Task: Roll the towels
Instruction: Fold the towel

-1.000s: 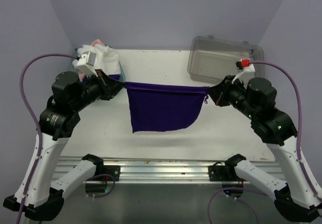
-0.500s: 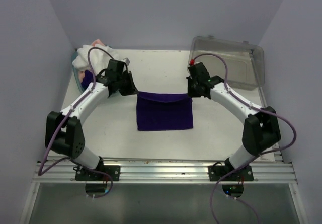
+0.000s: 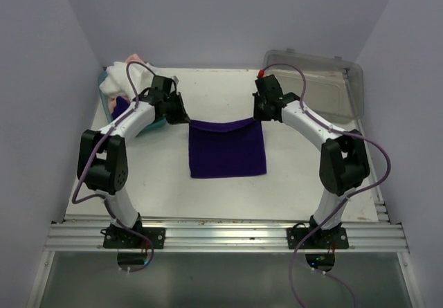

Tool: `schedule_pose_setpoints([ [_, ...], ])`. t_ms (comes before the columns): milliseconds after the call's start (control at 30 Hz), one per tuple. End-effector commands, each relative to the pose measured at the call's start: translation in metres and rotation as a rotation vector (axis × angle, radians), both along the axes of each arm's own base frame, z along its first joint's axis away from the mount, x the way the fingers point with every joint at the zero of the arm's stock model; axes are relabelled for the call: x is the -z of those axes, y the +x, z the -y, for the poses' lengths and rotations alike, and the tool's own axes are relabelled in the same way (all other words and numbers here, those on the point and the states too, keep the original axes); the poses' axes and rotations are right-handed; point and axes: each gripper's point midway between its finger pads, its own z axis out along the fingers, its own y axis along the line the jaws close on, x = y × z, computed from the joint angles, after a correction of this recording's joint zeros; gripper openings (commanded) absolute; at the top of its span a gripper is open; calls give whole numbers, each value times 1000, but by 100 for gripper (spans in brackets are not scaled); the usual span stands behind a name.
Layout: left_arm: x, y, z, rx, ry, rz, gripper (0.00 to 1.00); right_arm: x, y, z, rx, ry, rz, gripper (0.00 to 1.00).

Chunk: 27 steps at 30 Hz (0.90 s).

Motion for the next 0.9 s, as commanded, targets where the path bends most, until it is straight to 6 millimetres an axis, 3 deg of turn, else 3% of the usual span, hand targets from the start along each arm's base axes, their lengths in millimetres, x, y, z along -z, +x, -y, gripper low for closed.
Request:
schedule_pose_setpoints([
  [0,-9,-11,3,51,-34,38,0,-26,-15,-3,-11,65,33,0],
  [167,-3,-57,-2,64,-50,1,0,-11,-58,4,-13,112,-41,0],
  [300,-2,-83,-4,66,-49,-11,0,3,-92,14,-15,116,-99,0],
  [367,-1,-96,-4,71,-55,-19,0,0,-102,14,-17,142,-97,0],
  [400,0,-100,-3,73,-55,-20,0,9,-111,16,-18,139,-121,0],
  [600,22,-133,6,90,-46,-66,0,31,-138,21,-24,137,-166,0],
  [867,40,-159,17,101,-33,-95,0,49,-152,26,-16,129,-195,0],
])
